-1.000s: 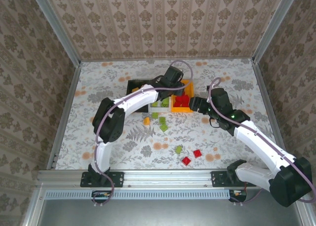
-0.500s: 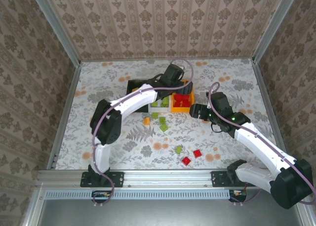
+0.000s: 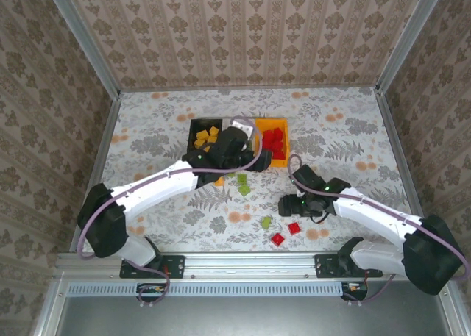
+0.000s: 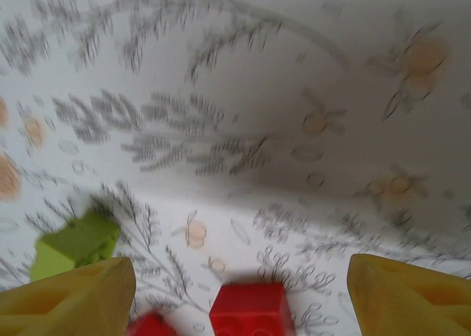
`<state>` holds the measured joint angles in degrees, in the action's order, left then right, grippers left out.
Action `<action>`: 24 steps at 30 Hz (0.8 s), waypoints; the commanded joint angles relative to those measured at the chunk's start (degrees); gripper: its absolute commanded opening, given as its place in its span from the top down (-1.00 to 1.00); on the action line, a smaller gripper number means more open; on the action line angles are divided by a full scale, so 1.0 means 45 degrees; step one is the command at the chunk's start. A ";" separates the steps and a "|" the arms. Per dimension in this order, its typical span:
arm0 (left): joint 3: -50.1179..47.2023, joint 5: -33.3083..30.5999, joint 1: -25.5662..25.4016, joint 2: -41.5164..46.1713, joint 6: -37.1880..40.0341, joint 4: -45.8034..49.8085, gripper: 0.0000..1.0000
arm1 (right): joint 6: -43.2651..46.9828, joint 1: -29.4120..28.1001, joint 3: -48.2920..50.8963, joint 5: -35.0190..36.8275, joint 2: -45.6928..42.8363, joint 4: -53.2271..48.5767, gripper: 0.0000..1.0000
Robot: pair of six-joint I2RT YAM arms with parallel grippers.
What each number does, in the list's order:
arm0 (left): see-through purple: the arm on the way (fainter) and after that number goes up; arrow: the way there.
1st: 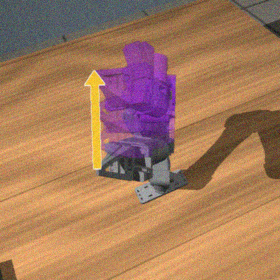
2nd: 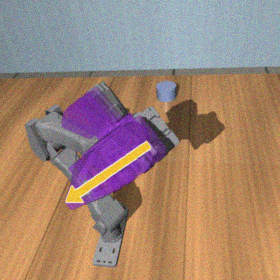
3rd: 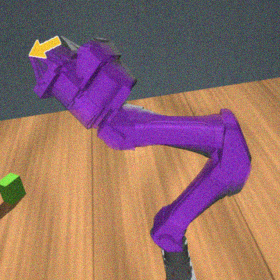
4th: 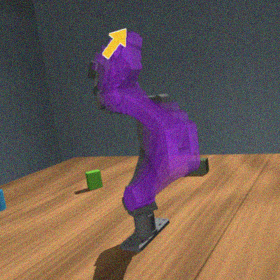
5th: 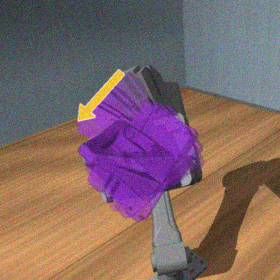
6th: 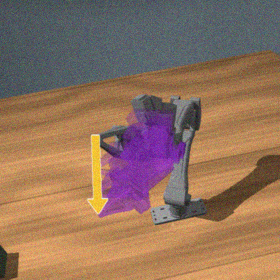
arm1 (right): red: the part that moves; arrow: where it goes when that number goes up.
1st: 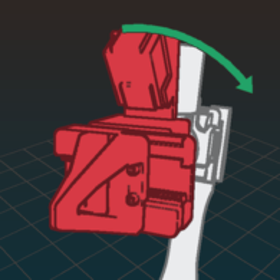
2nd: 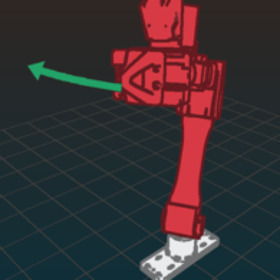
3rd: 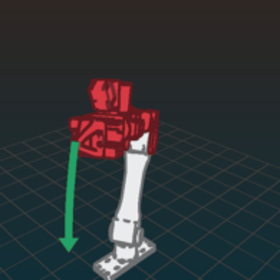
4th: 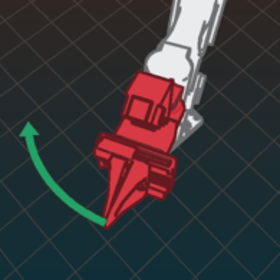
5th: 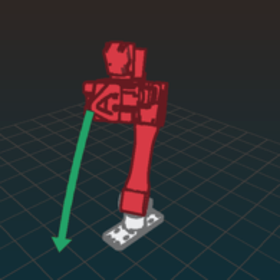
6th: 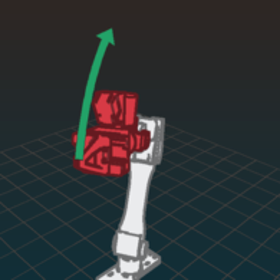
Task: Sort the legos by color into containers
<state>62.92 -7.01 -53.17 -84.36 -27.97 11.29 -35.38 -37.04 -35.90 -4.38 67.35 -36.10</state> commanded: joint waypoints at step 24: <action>-0.3902 -0.1031 0.0315 0.2973 -0.1685 0.0335 -1.00 | -0.0558 -0.1640 -0.0463 0.0187 0.1908 -0.1505 0.27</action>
<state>46.33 -10.35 -52.03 -72.84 -34.17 12.23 -38.70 -44.03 -36.64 -2.81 77.08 -43.46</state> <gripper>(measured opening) 0.997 0.376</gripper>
